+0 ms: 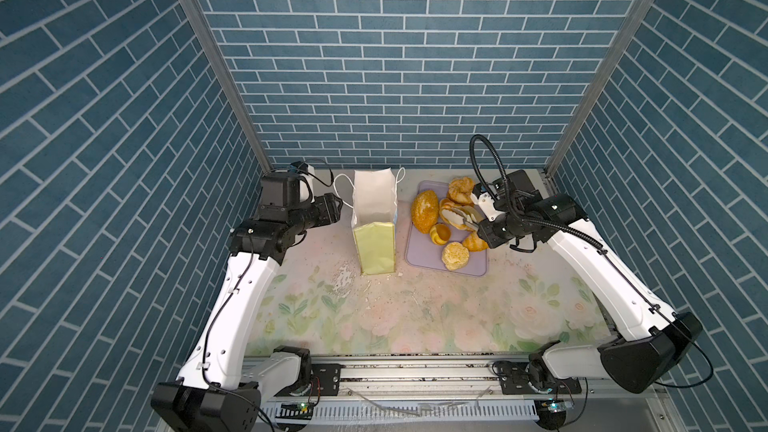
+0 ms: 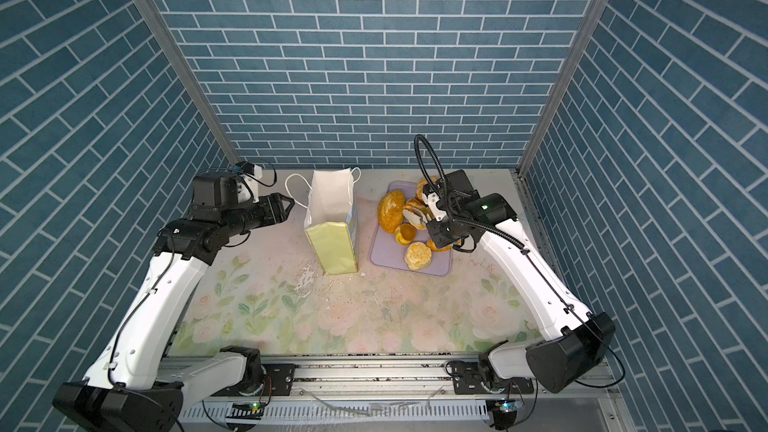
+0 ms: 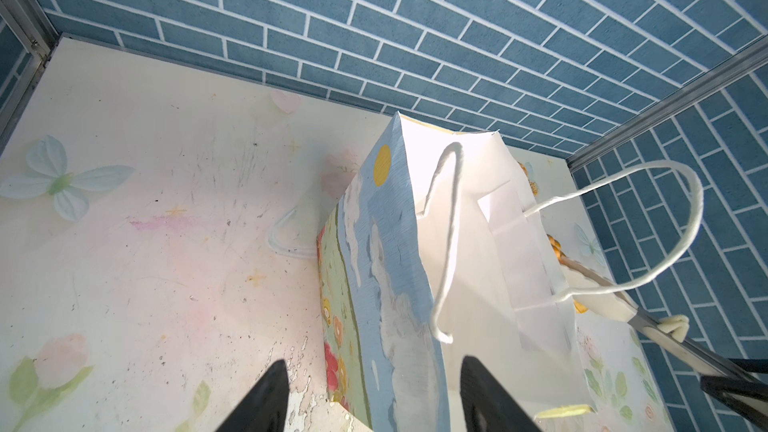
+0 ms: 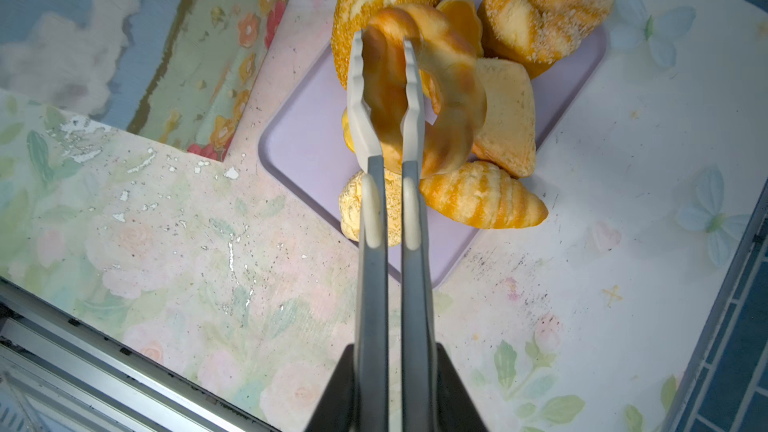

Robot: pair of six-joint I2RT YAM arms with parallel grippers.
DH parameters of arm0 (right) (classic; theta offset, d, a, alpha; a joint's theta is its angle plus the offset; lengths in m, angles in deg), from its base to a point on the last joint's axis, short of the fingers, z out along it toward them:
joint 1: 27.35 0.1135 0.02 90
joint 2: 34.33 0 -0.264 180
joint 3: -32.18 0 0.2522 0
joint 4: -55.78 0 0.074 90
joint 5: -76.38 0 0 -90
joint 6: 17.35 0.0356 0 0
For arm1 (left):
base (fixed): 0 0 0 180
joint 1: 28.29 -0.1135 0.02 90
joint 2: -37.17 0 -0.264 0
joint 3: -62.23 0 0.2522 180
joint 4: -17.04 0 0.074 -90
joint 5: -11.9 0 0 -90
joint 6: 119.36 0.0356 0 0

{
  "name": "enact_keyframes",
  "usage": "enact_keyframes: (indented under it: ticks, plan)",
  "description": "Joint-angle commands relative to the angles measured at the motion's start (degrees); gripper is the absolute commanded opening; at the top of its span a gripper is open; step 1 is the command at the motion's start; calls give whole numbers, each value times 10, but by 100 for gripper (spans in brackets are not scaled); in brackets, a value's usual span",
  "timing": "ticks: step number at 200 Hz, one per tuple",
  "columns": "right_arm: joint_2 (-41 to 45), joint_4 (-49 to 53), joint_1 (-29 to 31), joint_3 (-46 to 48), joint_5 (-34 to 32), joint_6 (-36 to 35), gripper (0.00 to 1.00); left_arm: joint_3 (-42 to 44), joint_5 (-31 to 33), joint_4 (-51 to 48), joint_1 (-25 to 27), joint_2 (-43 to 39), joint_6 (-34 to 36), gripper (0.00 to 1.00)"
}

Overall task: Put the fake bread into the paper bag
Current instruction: 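Lift the ring donut with the tongs and carry it over the paper bag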

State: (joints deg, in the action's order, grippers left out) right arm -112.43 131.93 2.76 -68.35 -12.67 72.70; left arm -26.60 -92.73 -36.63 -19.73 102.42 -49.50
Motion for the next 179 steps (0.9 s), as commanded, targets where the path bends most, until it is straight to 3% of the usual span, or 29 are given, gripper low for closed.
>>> enact_keyframes:
  ticks: [1,62,80,162,179]
  plan:
    - [20,-22,3,-33,13,18,13,-2,-2,8,4,0,0,67]
    - [-6,-50,9,-167,37,22,12,1,-9,20,5,8,-4,67]
    - [-25,-80,16,-205,83,20,12,-1,-9,22,7,16,-3,67]
    - [-152,-115,112,-413,105,-27,10,-9,-38,40,8,26,1,68]
    - [-171,-117,124,-431,143,-17,11,-16,-36,36,8,30,7,68]
